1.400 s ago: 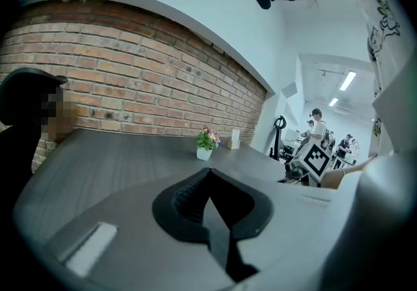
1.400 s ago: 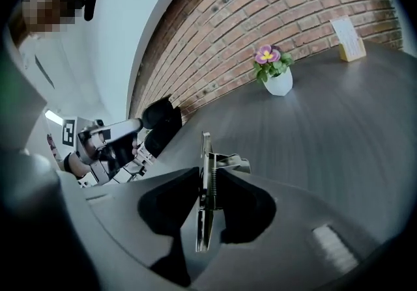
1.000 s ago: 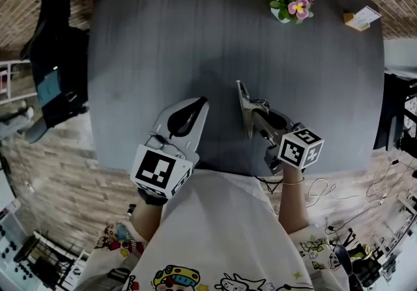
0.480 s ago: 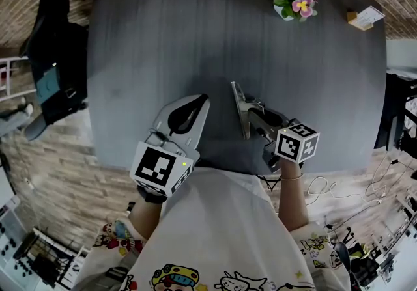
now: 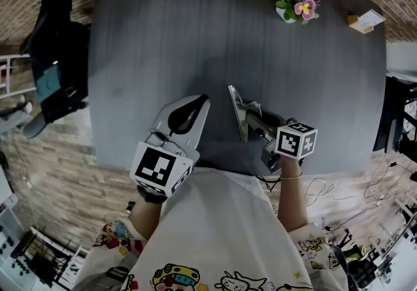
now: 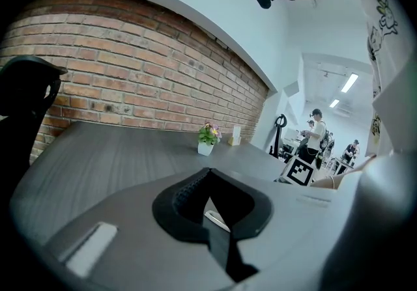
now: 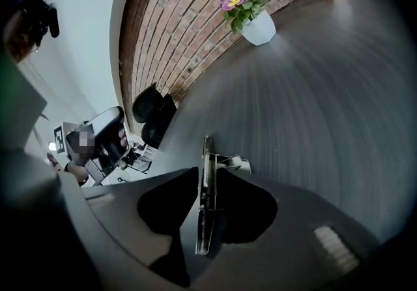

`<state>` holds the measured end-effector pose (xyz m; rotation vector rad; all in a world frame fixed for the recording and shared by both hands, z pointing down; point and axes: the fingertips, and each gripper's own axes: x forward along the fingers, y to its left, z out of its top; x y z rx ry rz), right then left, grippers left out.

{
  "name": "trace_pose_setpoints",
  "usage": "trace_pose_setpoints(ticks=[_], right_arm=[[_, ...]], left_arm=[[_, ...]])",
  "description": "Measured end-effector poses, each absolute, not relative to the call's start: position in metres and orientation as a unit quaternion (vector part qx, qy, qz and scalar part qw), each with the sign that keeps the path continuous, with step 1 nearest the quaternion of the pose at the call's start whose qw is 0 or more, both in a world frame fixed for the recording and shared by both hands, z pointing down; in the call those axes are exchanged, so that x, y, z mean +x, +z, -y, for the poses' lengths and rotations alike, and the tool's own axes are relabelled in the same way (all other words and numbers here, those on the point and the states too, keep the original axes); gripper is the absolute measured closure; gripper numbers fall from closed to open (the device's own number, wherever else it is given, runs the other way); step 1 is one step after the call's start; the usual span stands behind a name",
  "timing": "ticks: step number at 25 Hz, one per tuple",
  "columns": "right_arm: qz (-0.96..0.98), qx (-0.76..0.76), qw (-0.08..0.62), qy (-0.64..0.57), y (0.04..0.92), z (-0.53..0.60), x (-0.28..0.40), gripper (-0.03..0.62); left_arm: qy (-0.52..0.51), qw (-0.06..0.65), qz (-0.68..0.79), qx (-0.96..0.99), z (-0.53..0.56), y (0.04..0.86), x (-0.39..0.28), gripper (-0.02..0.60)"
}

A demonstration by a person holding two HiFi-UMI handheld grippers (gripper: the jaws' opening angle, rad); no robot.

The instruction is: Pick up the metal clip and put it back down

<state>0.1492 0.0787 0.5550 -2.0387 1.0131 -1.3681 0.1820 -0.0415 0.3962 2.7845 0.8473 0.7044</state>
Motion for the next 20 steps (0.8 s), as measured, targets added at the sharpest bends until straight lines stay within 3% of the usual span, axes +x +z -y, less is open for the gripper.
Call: trace_pose_setpoints(ticks=[12,20], right_arm=[[-0.359,-0.739,0.304,-0.483,0.543,-0.086,0.155,0.437],[-0.375,-0.774,0.25,-0.445,0.519,-0.091,0.153,0.368]], left_arm=[[0.216,0.079,-0.283,0.931,0.04,0.388,0.182,0.58],[0.195,0.074,-0.279,0.937,0.046,0.375,0.172,0.58]])
